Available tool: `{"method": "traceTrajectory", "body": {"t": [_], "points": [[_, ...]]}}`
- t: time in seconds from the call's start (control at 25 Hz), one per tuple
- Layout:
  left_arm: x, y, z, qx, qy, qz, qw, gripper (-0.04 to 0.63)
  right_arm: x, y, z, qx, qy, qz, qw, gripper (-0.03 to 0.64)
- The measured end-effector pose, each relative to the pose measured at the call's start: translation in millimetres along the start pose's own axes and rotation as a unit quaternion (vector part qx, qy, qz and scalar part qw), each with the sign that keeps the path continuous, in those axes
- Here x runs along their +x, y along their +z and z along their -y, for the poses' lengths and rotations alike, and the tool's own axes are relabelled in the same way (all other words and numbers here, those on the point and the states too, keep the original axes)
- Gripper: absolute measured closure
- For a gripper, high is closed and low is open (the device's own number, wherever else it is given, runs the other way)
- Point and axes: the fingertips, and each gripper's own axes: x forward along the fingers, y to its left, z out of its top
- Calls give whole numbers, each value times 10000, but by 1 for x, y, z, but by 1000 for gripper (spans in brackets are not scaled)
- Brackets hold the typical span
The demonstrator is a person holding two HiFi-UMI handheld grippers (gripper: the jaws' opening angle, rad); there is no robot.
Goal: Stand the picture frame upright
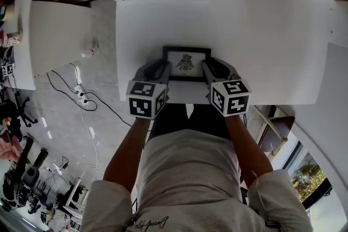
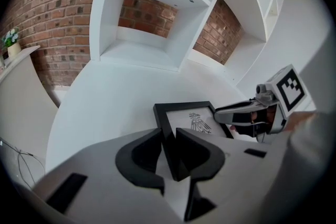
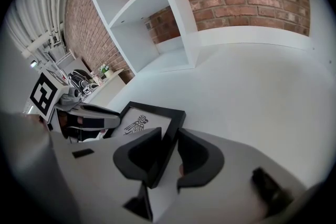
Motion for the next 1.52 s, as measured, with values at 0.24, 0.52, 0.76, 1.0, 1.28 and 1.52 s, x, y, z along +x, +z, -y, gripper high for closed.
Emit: {"method": "traceTrajectory", "body": {"t": [0.24, 0.52, 0.76, 1.0, 1.28, 1.52], "points": [[-6, 2, 0, 73, 189, 172, 9996, 505, -4, 5, -3, -125, 21, 132, 9998, 512], [-22, 11, -4, 44, 336, 430, 9985, 506, -8, 22, -15, -340, 100, 317, 9989, 515], [-43, 24, -17, -7, 490, 696, 9964, 506, -9, 45, -34, -563, 221, 469, 9971, 517], [-59, 42, -31, 16, 667, 960, 9931, 508, -7, 72, -50, -831, 289, 664, 9939, 518], [-75, 58, -49, 5, 792, 1237, 9892, 508, -2, 100, -70, -1085, 362, 862, 9897, 520], [-85, 79, -63, 69, 885, 1472, 9851, 508, 4, 125, -80, -1210, 379, 1035, 9865, 520]]}}
